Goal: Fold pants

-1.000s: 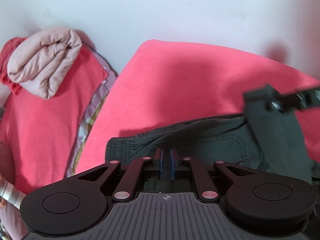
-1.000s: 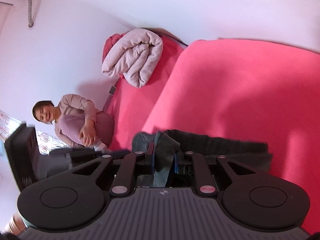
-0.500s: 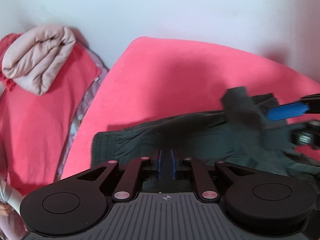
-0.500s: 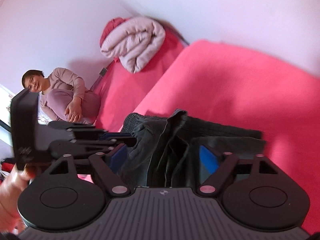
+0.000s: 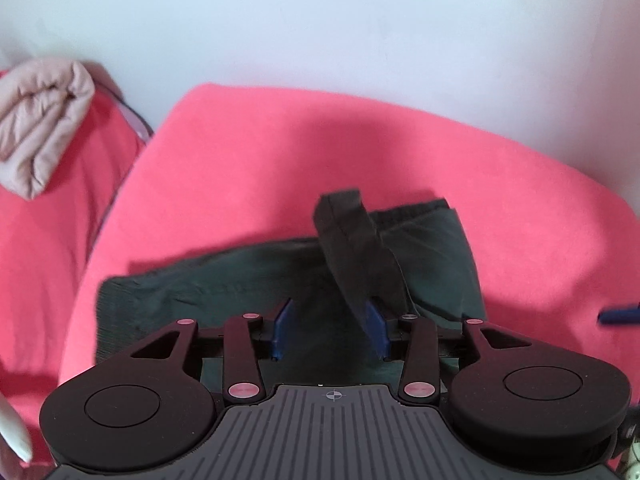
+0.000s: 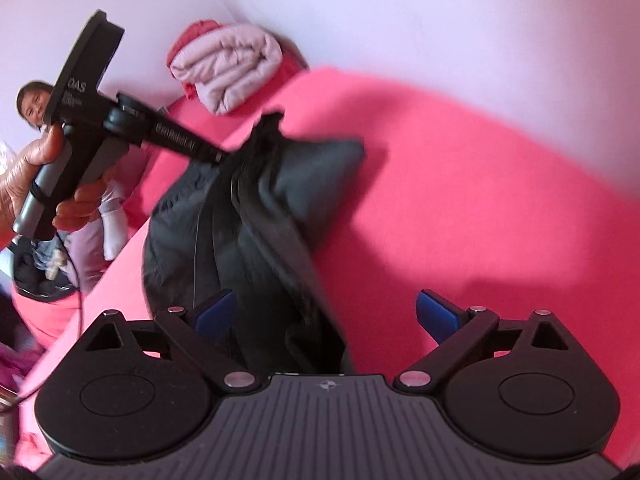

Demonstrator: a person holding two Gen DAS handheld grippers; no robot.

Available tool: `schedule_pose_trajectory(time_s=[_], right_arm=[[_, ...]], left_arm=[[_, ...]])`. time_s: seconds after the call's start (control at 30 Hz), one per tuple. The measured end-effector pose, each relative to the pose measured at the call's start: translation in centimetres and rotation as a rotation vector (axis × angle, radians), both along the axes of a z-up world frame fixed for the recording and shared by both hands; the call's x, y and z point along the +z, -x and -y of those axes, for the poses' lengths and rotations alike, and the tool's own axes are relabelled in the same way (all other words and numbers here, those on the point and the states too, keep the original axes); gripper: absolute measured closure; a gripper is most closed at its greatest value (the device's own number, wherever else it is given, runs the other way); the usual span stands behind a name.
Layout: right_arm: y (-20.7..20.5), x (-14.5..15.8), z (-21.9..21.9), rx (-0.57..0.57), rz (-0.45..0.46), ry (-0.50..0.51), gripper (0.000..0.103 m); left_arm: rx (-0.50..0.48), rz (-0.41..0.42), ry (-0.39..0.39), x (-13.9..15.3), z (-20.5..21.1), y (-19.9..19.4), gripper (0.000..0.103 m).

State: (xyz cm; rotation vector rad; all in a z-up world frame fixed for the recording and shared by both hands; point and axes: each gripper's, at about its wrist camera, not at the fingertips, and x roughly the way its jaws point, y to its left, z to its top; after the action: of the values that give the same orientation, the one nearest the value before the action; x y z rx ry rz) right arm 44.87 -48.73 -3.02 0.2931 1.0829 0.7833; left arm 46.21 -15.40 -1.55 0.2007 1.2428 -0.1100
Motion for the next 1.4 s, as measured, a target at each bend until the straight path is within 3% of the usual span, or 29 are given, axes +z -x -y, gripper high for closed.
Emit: schedule_pose_trajectory(time_s=[0.13, 0.27, 0.37, 0.5, 0.7, 0.93, 1.2, 1.33, 1.37, 1.4], right_arm=[[1.7, -1.0, 0.2, 0.009, -0.063, -0.064, 0.009], [3.4, -0.9, -0.2, 0.052, -0.073, -0.074, 0.066], [4.3, -0.2, -1.0, 0.082, -0.06, -0.081, 0.079], [5.1, 1.3, -2.5, 0.102, -0.092, -0.188, 0.09], [5.5, 2.9, -7.9, 0.159, -0.124, -0.343, 0.092], [2.9, 1.3, -16.7, 0.137, -0.151, -0.458, 0.093], [0.8, -0.5, -25.4, 0.173, -0.083, -0.407, 0.093], [0.0, -2.6, -27.4, 0.183, -0.129, -0.351, 0.079], [0.0, -2.8, -27.3, 0.186, -0.14, -0.358, 0.065], [0.2, -2.8, -26.8, 0.196, -0.152, -0.381, 0.043]], left_arm=[[0.027, -0.021, 0.01, -0.9, 0.7, -0.3, 0.0], [0.045, -0.023, 0.036, -1.2, 0.2, -0.3, 0.0], [0.052, -0.025, 0.048, -1.3, -0.1, -0.4, 0.0], [0.043, -0.024, 0.061, -1.0, -0.4, -0.5, 0.0], [0.004, -0.02, 0.019, -0.7, -0.3, -0.7, 0.0], [0.016, 0.008, -0.026, 1.2, -2.2, -1.4, 0.0], [0.037, 0.031, -0.051, 2.3, -4.7, -2.4, 0.0], [0.065, 0.033, -0.053, 2.3, -5.9, -2.7, 0.0], [0.073, 0.033, -0.051, 2.2, -6.2, -2.6, 0.0], [0.079, 0.031, -0.047, 2.2, -6.4, -2.6, 0.0]])
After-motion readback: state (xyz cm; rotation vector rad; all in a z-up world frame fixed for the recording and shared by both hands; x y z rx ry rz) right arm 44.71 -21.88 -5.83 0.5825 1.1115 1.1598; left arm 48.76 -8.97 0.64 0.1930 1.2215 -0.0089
